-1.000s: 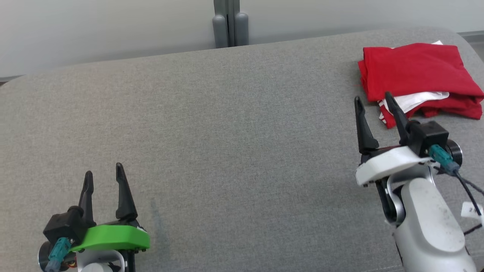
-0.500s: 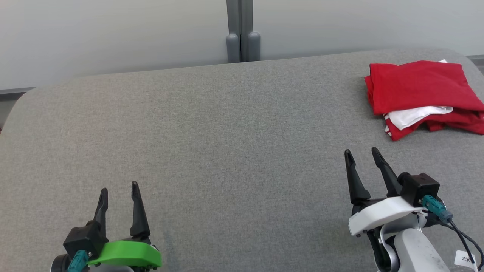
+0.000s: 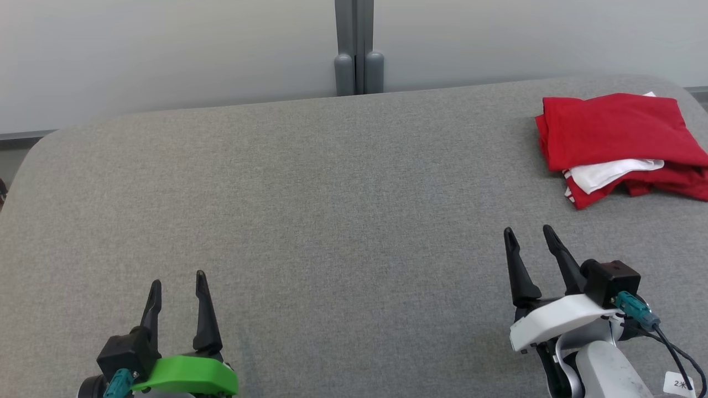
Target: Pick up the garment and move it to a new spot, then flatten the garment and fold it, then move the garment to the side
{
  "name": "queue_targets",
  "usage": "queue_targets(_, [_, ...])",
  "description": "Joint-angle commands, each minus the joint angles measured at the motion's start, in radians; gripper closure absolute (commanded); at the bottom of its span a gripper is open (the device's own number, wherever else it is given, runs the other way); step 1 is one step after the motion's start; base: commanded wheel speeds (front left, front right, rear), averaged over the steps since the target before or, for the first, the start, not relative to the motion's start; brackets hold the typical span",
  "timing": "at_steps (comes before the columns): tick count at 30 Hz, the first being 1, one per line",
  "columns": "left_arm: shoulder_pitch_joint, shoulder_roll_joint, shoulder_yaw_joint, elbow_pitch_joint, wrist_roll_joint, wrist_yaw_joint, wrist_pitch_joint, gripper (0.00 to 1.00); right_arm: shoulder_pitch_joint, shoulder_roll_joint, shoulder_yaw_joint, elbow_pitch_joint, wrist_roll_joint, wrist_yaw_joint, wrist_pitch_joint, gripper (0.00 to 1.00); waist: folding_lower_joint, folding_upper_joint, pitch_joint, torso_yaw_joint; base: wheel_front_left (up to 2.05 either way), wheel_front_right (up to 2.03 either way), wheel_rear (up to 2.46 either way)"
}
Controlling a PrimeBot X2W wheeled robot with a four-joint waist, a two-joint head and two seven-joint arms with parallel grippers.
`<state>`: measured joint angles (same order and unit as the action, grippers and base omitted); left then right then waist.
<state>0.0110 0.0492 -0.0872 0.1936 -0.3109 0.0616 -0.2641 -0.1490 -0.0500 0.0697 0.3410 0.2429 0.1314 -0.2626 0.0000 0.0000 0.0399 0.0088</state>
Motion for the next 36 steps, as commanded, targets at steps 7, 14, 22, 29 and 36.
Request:
queue_targets(7, [0.004,0.003,0.006,0.004,0.004,0.005,0.000,0.00,0.001,-0.001,0.006,0.001,0.000,-0.002,-0.003,0.00,0.0000,0.0000,0.004,0.001,0.00,0.00,0.00])
queue_targets(14, [0.003,-0.002,-0.003,0.027,0.000,0.000,0.001,1.00,0.010,0.003,0.011,0.021,0.003,0.000,0.002,1.00,0.0000,0.0000,0.005,0.001,0.00,0.00,0.00])
queue_targets(22, [-0.009,-0.002,0.016,0.040,-0.125,-0.019,0.037,1.00,0.018,0.003,-0.008,0.017,0.134,0.000,0.038,1.00,0.0000,0.0000,0.003,0.000,0.00,0.00,0.00])
queue_targets(29, [-0.021,-0.002,0.035,0.040,-0.241,-0.036,0.071,1.00,0.020,0.003,-0.025,0.005,0.256,0.000,0.071,1.00,0.0000,0.0000,0.000,0.000,0.00,0.00,0.00])
queue_targets(36, [-0.032,-0.001,0.051,0.041,-0.345,-0.052,0.101,1.00,0.022,0.002,-0.041,-0.006,0.365,0.000,0.101,1.00,0.0000,0.0000,-0.002,-0.001,0.00,0.00,0.00])
